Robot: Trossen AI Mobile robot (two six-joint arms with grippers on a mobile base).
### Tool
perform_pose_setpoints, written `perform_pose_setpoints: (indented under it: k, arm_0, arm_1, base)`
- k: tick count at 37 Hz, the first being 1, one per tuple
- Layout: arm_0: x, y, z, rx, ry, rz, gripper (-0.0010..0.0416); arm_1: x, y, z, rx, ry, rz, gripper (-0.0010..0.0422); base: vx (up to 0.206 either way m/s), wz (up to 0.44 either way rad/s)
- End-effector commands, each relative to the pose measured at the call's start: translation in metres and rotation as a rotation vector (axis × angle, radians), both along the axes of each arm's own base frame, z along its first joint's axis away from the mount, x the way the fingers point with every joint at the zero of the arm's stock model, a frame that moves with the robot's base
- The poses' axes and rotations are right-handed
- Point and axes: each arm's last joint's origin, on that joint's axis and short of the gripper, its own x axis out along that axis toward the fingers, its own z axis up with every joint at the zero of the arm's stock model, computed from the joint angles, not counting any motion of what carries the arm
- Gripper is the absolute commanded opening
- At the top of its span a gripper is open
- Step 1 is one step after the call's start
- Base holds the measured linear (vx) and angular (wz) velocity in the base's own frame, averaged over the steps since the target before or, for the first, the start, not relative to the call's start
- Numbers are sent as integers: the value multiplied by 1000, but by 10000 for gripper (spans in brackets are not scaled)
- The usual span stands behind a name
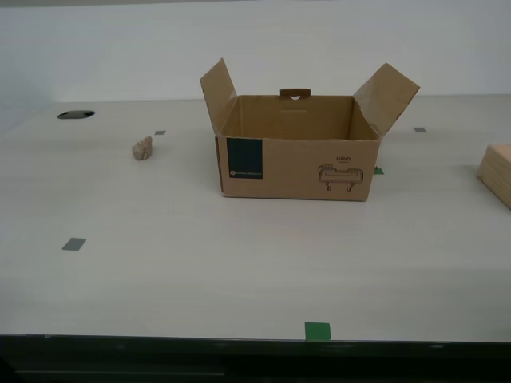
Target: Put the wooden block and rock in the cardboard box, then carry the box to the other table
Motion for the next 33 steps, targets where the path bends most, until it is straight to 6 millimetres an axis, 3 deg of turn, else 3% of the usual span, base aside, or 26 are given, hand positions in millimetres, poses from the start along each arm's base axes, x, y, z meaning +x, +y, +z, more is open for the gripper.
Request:
perform_pose_setpoints:
  k: [1,33]
  arm_0:
    - [0,0,-2,21,23,0,0]
    - [0,0,-2,21,23,0,0]
  arm_1:
    - [0,0,1,24,-4,3,0]
    - [0,0,1,24,-5,3,0]
  base:
    - [0,0]
    - [0,0]
